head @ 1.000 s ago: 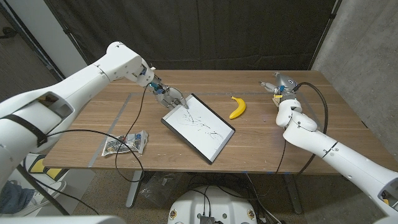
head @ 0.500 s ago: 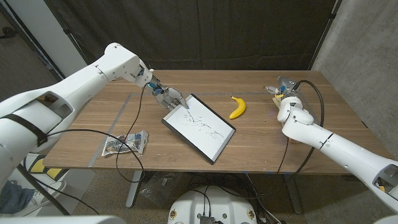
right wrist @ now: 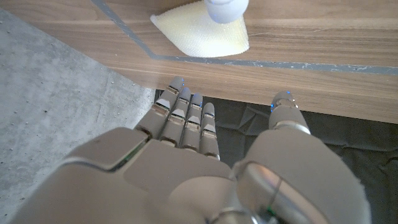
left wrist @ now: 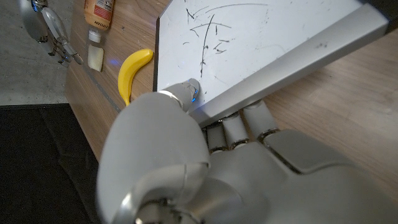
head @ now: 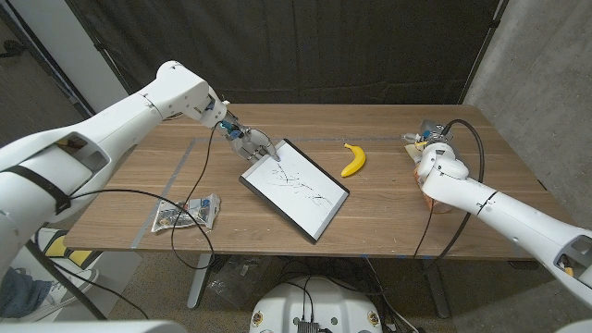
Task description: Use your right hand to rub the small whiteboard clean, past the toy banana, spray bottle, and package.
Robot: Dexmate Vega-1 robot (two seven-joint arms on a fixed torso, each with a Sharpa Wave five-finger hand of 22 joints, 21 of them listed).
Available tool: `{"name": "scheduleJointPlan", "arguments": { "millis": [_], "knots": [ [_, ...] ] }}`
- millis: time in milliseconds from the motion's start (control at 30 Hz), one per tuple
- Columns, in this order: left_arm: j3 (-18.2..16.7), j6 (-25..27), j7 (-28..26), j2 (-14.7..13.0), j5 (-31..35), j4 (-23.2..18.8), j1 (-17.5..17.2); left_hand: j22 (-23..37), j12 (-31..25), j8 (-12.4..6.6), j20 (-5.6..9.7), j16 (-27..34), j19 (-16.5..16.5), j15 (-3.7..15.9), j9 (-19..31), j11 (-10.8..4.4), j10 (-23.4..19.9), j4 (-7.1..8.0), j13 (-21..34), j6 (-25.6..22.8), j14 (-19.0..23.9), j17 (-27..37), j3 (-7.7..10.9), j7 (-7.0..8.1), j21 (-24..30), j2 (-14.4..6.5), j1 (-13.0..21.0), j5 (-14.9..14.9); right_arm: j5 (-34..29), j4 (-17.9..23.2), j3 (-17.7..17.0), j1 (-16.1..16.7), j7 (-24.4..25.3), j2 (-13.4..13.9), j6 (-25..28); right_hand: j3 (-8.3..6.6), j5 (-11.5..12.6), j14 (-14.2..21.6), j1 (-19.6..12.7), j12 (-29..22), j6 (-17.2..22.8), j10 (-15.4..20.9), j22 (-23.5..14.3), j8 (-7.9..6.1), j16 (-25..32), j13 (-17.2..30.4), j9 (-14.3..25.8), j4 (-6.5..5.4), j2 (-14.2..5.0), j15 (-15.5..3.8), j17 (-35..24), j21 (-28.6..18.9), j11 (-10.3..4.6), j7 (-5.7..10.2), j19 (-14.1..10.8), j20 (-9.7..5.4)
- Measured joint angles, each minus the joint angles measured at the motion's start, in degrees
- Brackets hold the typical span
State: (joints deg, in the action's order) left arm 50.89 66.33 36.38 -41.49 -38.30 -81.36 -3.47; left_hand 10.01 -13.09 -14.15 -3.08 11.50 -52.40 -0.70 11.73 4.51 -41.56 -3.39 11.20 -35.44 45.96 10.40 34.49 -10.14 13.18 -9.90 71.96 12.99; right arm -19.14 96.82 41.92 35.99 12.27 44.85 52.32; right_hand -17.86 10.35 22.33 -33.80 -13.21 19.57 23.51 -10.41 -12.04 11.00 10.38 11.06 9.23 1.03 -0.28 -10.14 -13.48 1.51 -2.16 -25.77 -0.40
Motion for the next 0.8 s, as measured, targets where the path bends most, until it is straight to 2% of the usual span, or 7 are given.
{"name": "scheduleJointPlan", "arguments": {
  "millis": [267, 500, 700, 800],
  "knots": [
    [-0.2, 0.0, -0.2, -0.1, 0.1, -0.1, 0.0, 0.0, 0.0, 0.36, 0.00, -0.1, 0.0, 0.00, 0.0, -0.08, -0.1, 0.08, 0.0, 0.0, 0.0, 0.0, 0.27, 0.00, 0.0, 0.0, 0.0, 0.0, 1.0, -2.8, 1.4, -1.8, -0.6, -0.3, 0.0, -0.17, 0.0, -0.3, -1.1, 0.4, 0.3, 0.0, 0.0, 0.00, -0.2, 0.0, 0.0, 0.17, -0.06, -0.16, 0.0, 0.0, 0.00, 0.28, -0.5, -0.11],
    [-0.8, -0.2, -0.7, -0.1, 0.1, 0.1, -0.3, 0.0, 0.0, 0.45, 0.00, -0.1, 0.0, -0.01, 0.0, -0.08, -0.1, 0.08, 0.0, 0.0, 0.0, 0.0, 0.41, 0.01, 0.0, 0.2, -0.2, 0.0, 1.8, -5.0, 2.5, -3.1, -1.1, -1.0, 0.3, -0.41, 0.0, -1.1, -1.6, 0.7, -0.5, -0.6, 0.0, 0.40, -0.6, 0.0, 0.0, -0.08, -0.07, 0.10, 0.0, 0.0, 0.21, -0.52, -1.0, -0.22],
    [-1.0, -0.6, -0.8, 0.0, 0.1, 0.7, -0.4, 0.0, 0.4, 0.45, 0.00, -0.1, 0.0, -0.01, 0.0, -0.08, -0.1, 0.07, 0.0, 0.0, 0.0, 0.0, 0.72, 0.01, 0.0, 0.2, -0.2, 0.0, 2.3, -6.6, 3.4, -3.9, -1.1, -1.4, 0.6, -0.41, 0.0, -1.1, -1.9, 0.7, -0.5, -0.6, 0.0, 0.44, -0.6, 0.0, 0.0, -0.07, -0.37, 0.10, 0.0, 0.0, 0.21, -0.52, -1.2, 0.00],
    [-1.0, -0.9, -0.5, 0.2, 0.1, 1.2, -0.4, 0.0, 0.4, 0.45, 0.00, -0.1, 0.0, -0.01, 0.0, -0.09, -0.1, 0.07, 0.0, 0.0, 0.0, 0.0, 0.72, 0.01, 0.0, 0.0, -0.5, 0.0, 2.5, -7.5, 3.9, -4.3, -1.1, -1.8, 0.6, -0.50, 0.0, -0.8, -2.6, 0.7, -0.3, -0.4, 0.1, 0.44, -0.6, 0.0, 0.0, 0.02, -0.60, -0.19, 0.0, 0.0, 0.44, -0.60, -1.8, -0.62]
  ]
}}
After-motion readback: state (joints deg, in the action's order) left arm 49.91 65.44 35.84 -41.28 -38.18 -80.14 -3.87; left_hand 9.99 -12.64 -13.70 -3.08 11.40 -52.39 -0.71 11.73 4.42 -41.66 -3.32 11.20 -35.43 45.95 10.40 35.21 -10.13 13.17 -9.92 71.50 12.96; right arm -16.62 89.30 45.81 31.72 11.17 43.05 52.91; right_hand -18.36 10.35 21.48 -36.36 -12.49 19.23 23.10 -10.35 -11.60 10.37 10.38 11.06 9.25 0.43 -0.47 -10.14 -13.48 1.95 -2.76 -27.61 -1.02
